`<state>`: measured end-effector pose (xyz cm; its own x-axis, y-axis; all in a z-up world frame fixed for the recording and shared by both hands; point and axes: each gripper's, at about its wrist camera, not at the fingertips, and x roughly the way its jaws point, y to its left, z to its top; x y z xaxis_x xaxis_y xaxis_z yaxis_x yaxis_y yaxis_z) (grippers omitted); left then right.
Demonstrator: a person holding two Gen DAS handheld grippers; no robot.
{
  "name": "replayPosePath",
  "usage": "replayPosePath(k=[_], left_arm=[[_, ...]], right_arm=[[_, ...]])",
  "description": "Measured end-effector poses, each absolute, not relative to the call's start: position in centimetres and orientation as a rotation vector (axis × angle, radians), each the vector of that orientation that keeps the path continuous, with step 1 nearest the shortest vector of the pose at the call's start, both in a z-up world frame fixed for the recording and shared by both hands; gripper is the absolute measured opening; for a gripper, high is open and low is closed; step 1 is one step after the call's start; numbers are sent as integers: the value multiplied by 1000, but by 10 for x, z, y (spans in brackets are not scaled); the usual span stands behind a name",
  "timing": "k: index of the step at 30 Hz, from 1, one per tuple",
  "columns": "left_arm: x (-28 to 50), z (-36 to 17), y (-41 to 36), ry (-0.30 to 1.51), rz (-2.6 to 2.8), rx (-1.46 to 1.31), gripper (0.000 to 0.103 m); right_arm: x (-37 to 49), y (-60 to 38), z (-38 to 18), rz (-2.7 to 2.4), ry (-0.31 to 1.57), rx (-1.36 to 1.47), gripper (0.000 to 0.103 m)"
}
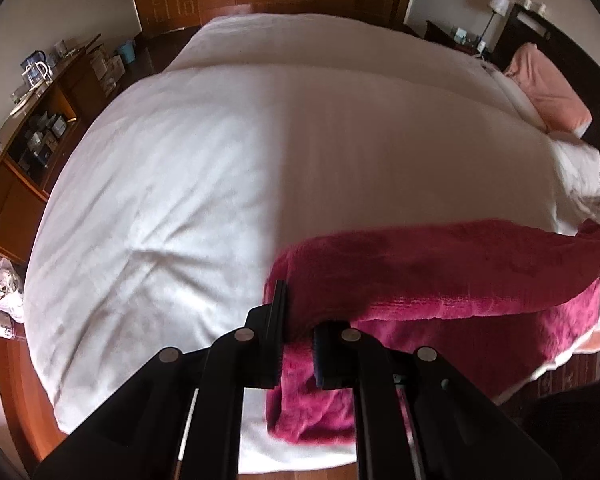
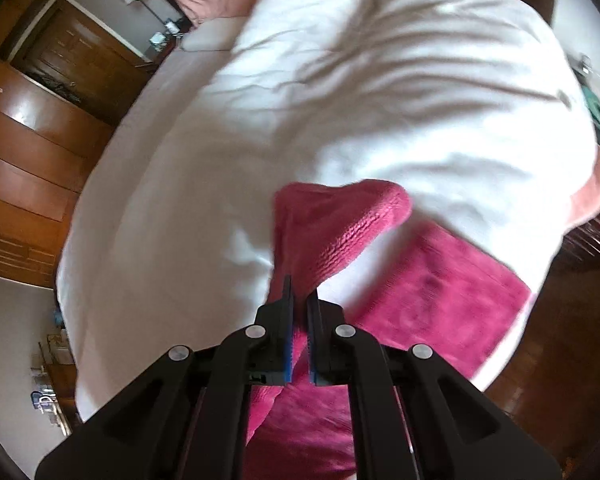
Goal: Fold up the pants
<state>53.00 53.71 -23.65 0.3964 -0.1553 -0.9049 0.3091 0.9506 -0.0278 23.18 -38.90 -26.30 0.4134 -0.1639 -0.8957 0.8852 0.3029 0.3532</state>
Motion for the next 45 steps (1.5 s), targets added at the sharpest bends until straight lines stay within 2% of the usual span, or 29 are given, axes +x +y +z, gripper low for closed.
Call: replayPosePath(k=[8, 14, 23, 32, 36, 38, 39, 40, 45], left_arm=[[458, -257, 532, 1150, -292, 298, 10], [422, -304, 532, 1216, -256, 382, 10], [409, -385, 531, 1334, -148, 493, 13], [412, -412, 532, 1383, -135, 536, 15], [405, -412, 530, 1381, -145, 537, 23], [402, -417, 530, 1396, -142, 547, 35], [401, -421, 533, 1402, -130, 557, 47], [398, -420, 534, 1404, -126, 557, 50], [394, -421, 557, 1436, -98, 496, 50]], right_arm=[[149, -362, -293, -829, 935, 994, 5], [110, -356, -336, -851, 1004, 977, 5], [87, -357, -389, -880, 1058, 973, 5], [91, -364, -395, -917, 1043, 918, 5], [92, -366, -391, -941, 1049, 869, 5], [96, -365, -396, -952, 1074, 841, 5], [98, -364, -398, -958, 1078, 834, 5], [99, -363, -399, -968, 1082, 833, 5], [109, -362, -406, -994, 1112, 794, 5]])
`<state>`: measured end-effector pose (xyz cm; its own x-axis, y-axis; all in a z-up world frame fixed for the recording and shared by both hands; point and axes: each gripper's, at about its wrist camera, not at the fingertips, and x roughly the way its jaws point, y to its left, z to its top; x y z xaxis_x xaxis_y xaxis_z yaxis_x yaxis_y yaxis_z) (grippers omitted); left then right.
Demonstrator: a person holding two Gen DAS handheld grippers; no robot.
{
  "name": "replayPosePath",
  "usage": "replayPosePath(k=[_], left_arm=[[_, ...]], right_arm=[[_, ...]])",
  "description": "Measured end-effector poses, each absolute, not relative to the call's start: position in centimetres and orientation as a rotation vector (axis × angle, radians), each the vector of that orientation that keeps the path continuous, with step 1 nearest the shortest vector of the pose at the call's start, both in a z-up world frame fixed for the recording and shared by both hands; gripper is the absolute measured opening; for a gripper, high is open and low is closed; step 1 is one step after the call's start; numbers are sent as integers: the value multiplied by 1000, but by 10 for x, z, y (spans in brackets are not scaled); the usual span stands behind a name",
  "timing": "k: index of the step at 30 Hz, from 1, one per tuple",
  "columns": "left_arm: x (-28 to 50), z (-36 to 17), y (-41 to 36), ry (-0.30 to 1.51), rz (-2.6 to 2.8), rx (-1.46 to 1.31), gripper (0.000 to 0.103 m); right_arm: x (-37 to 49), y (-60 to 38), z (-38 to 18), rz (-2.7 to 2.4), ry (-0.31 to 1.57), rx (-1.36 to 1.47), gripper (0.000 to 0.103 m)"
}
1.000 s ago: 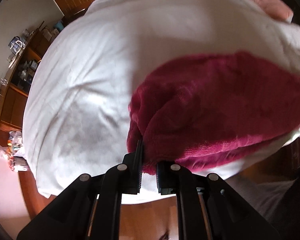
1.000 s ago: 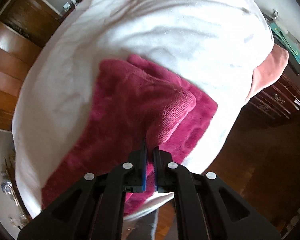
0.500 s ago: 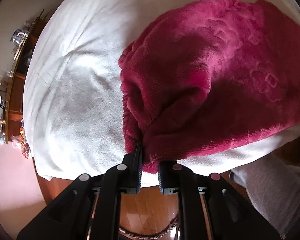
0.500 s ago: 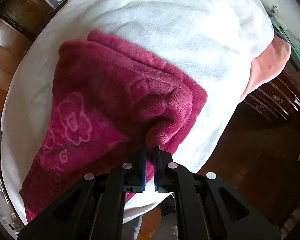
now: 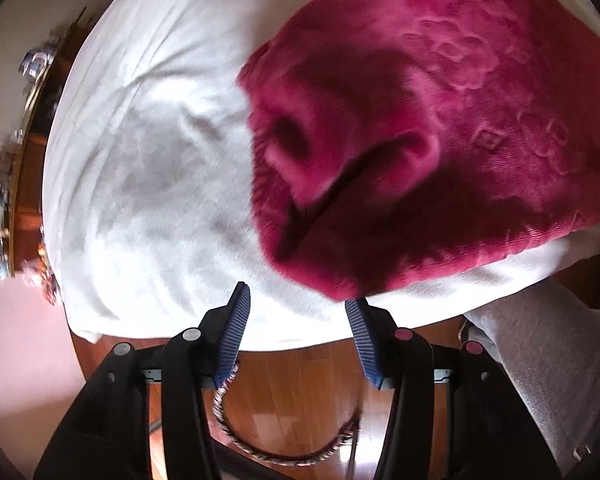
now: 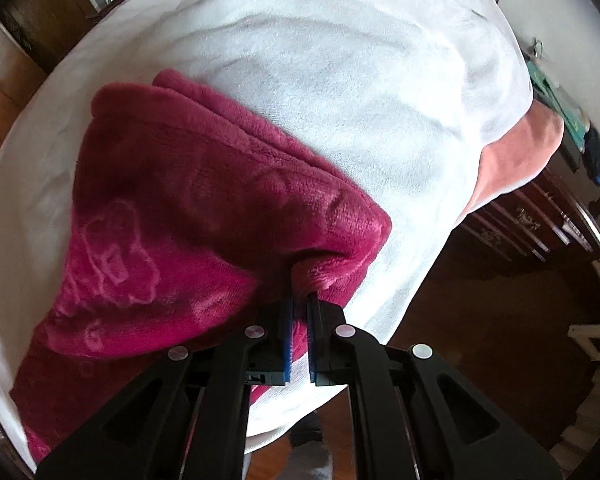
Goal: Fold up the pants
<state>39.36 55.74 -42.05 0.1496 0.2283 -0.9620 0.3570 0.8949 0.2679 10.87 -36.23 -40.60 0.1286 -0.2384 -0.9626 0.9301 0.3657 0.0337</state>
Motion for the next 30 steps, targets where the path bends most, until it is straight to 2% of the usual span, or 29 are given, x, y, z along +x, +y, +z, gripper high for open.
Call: replayPosePath(k=[4, 11, 17, 23, 30], left_arm=[[405, -412, 583, 1422, -31, 354, 51], [442, -367, 594, 1285, -6, 143, 51], [479, -369, 537, 1256, -108, 80, 50], [520, -411, 489, 1334, -117, 99, 50], [547, -455, 476, 1427, -67, 162, 51]], right_arm=[[116, -356, -409, -1009, 1144, 767, 6], [120, -351, -385, -1053, 1126, 707, 34], [135, -340, -356, -1082, 1078, 654, 35], [170, -324, -327, -985, 1023, 630, 35], [214, -346, -339, -866, 1033, 696, 35]])
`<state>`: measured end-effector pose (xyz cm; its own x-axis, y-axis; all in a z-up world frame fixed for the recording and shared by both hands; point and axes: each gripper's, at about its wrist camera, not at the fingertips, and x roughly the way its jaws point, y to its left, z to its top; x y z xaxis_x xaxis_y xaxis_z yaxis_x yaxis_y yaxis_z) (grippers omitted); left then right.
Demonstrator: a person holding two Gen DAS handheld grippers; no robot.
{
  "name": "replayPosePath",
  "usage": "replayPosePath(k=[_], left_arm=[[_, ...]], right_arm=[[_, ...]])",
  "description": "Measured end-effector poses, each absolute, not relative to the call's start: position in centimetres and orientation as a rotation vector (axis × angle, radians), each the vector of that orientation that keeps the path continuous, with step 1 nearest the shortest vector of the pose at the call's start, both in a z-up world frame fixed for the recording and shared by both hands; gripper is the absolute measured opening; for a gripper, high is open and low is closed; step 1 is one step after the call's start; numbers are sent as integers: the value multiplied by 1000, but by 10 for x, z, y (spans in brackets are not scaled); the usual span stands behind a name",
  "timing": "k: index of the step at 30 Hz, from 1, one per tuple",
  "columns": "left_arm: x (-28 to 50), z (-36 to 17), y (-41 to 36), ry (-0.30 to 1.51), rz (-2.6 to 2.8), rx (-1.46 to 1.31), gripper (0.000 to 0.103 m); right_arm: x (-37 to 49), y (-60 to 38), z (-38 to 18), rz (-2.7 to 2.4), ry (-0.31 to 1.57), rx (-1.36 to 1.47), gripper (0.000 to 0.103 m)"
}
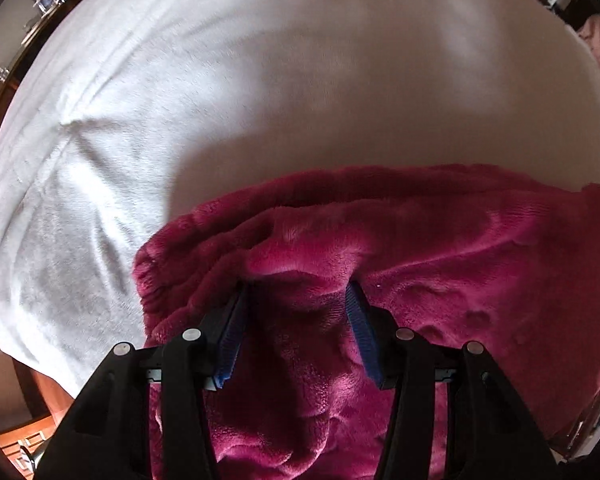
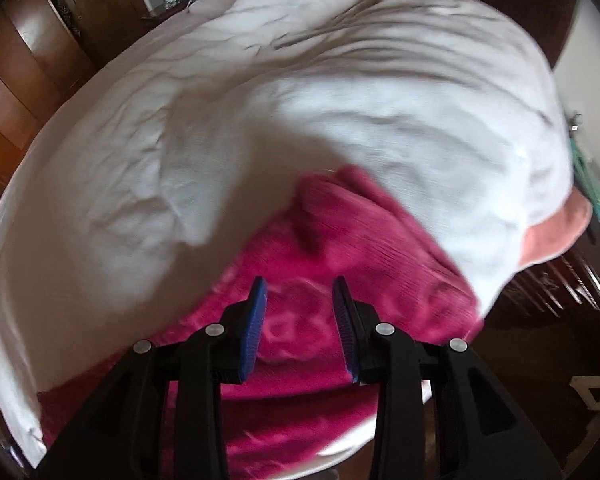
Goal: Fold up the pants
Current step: 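Grasp the folded edge with the right gripper and pull it to align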
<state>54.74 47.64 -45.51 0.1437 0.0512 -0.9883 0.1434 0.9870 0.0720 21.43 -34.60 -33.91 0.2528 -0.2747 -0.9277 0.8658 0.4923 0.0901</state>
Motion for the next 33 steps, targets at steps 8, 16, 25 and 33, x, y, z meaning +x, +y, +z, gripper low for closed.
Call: replayPosePath(k=[8, 16, 25, 33], left_arm=[[551, -462, 463, 1451, -52, 231, 53], [530, -415, 416, 1348, 62, 221, 52], [462, -366, 265, 1230, -141, 228, 53], [393, -375, 116, 1247, -409, 258, 57]], right_arm=[[239, -414, -373, -970, 1084, 719, 33], [233, -431, -376, -823, 1093, 725, 34], [160, -451, -326, -538, 986, 742, 65], [111, -455, -350, -465, 1043, 769, 73]])
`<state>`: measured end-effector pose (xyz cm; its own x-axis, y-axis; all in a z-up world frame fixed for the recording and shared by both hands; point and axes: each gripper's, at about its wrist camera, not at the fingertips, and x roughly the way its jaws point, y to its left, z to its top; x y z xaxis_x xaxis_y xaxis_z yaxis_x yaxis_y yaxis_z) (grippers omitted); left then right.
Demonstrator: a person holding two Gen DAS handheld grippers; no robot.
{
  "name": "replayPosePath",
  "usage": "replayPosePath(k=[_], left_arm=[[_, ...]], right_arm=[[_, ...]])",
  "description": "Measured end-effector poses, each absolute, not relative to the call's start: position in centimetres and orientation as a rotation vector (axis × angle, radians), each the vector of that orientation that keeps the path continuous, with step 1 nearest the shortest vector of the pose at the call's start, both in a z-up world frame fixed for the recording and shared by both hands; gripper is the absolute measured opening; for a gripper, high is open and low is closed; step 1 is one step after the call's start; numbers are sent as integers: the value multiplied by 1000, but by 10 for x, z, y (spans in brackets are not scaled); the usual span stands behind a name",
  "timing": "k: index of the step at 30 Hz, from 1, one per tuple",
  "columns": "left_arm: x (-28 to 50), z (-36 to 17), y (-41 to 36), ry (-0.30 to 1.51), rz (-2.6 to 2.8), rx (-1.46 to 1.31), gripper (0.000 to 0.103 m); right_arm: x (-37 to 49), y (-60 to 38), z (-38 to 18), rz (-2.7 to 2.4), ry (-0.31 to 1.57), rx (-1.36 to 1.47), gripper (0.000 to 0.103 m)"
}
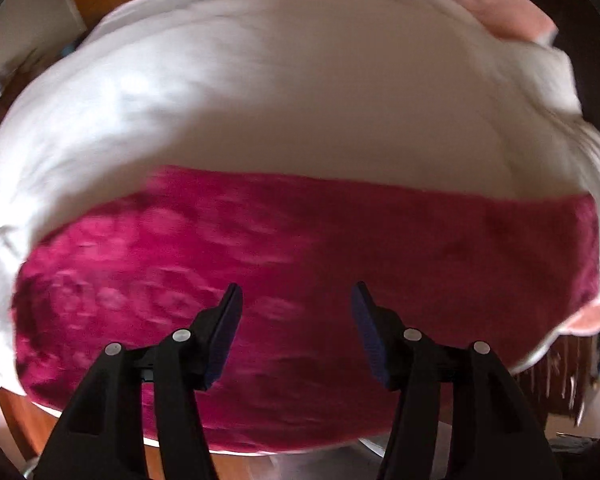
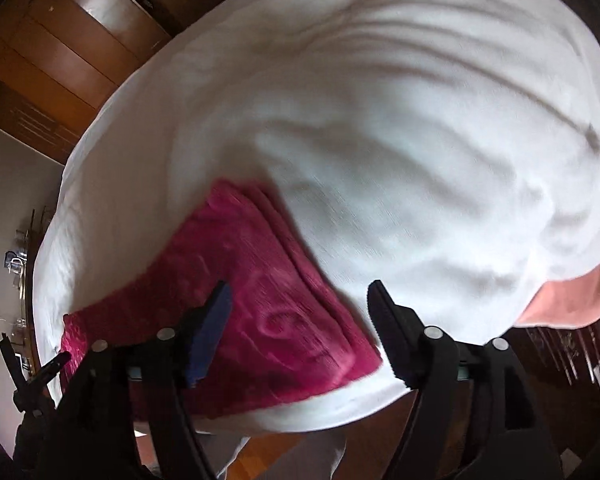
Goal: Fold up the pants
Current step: 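Grasp the folded edge with the right gripper and pull it to align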
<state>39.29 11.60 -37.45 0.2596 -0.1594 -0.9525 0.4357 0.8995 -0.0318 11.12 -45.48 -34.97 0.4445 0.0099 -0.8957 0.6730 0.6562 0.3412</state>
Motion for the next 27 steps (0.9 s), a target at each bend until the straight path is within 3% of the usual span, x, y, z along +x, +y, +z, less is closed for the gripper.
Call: replayPosePath(k=[5, 15, 22, 27], left_arm=[[360, -386, 76, 1282, -468, 323, 57], [335, -375, 106, 1286, -368, 329, 57], [343, -368, 135, 1298, -338, 268, 57], [344, -374, 146, 1315, -337, 248, 57]], right_arm=[[113, -453, -371, -393, 1057, 798, 73], [143, -455, -406, -342, 1117, 741, 73], [153, -445, -399, -262, 1143, 749, 29], [155, -434, -371, -180, 1108, 746, 21]])
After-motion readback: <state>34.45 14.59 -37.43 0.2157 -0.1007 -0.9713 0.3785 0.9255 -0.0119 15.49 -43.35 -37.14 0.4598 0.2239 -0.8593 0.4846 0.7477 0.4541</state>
